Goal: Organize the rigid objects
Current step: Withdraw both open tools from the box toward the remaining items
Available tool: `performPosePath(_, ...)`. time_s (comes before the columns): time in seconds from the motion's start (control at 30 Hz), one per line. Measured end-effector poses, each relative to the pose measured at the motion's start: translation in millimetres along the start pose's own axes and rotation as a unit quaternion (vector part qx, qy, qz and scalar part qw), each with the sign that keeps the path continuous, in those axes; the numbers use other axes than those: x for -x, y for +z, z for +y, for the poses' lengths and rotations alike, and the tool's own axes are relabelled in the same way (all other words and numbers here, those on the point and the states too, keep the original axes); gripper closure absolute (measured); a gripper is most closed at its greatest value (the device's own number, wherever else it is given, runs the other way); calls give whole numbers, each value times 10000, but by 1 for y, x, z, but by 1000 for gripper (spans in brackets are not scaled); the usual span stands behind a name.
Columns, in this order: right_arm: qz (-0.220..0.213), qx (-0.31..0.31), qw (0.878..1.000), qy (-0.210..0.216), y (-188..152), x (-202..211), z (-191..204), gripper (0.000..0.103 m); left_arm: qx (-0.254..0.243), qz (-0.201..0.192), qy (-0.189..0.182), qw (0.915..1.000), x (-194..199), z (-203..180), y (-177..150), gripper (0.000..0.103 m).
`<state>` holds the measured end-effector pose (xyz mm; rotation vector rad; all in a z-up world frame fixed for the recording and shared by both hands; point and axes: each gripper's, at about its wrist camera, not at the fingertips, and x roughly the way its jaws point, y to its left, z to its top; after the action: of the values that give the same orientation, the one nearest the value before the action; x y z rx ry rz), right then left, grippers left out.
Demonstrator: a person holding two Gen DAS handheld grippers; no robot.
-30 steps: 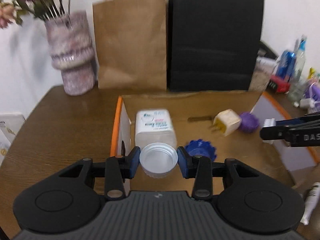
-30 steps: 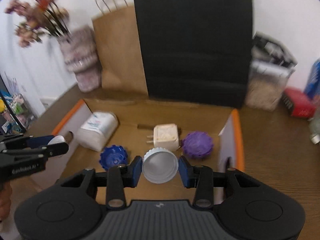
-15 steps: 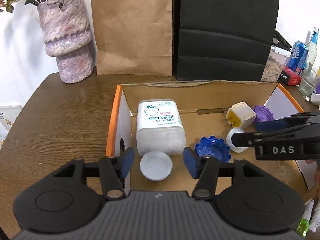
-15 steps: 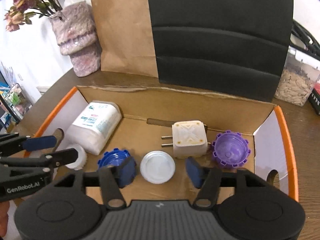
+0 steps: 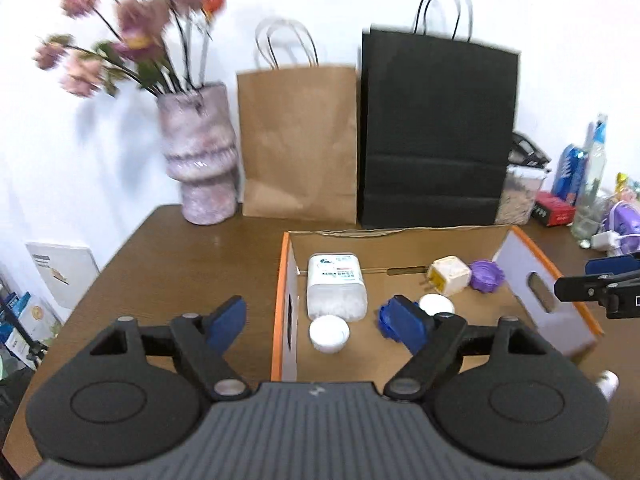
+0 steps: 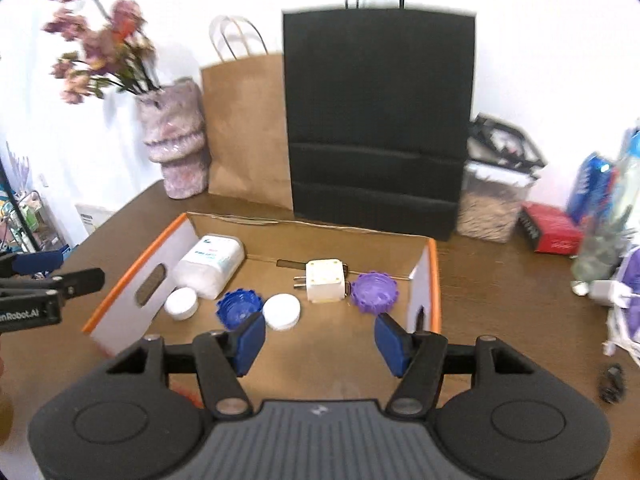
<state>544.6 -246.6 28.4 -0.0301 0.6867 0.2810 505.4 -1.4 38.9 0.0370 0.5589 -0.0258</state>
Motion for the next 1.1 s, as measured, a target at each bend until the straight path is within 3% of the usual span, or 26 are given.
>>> performPosePath(0.23,-740,343,9967,-8,-85,97,38,40,-41,-835,-337,9959,118,-2,-62,12)
performPosePath(0.5,-1199,348,9921,-153,-202,180,73,37,131,-1554,-340,9872,223,3,-154,4)
performPosePath(0.83,-1421,-244,9895,14,-292,250,111,37,172,-1224,-291,9919,283,9,-239,4)
performPosePath(0.9,-1400,-177,9900,-19,-301,256,117,37,138,-1231,-406,9915,289,13,-248,4)
performPosePath(1.1,-1349,-180,9907,-80,-310,258,119,37,190,-978,-264,9947,276,18,-254,4)
